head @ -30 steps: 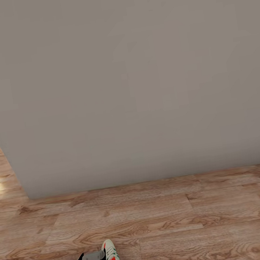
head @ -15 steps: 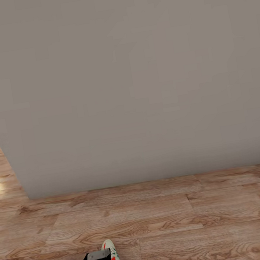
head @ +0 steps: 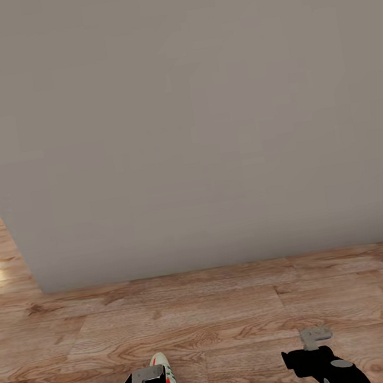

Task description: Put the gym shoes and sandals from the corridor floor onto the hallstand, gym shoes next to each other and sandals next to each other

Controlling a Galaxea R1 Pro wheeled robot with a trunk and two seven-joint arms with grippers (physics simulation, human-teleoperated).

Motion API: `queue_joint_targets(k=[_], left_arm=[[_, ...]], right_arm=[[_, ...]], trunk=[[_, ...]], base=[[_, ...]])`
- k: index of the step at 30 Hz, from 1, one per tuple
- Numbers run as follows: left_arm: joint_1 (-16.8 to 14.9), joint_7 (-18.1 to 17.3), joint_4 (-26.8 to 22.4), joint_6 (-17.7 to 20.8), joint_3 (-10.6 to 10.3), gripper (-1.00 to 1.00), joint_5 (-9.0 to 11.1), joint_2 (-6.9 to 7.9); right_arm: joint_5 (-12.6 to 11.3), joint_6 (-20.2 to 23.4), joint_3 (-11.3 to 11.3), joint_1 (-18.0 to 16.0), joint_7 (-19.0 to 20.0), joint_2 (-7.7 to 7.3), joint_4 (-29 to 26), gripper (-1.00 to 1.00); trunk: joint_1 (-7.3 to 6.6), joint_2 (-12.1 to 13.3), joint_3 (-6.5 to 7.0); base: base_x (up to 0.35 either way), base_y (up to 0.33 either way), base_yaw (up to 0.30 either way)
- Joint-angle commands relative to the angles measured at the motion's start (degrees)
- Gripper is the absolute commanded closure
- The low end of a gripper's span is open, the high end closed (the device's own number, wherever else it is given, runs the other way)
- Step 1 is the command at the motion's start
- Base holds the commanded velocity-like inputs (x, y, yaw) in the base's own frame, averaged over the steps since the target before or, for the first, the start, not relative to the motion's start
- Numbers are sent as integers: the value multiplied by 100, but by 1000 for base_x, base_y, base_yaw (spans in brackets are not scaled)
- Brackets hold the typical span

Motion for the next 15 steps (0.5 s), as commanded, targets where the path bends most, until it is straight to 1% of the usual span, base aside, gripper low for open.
queue_joint_targets(k=[1, 7, 15], left_arm=[[-3, 18, 3, -17, -1, -100, 6, 0], [-3, 18, 3, -9, -2, -100, 6, 5], [-3, 18, 3, -14, 4, -100, -2, 5]], right_arm=[[12, 43, 2, -2, 4, -1, -54, -100], [12, 84, -7, -2, 8, -6, -257, -100], [10, 92, -17, -2, 6, -15, -303, -100]], trunk=[[-1, -2, -6], [-1, -2, -6], [19, -13, -221]], base=[[0, 0, 0], [0, 0, 0], [0, 0, 0]])
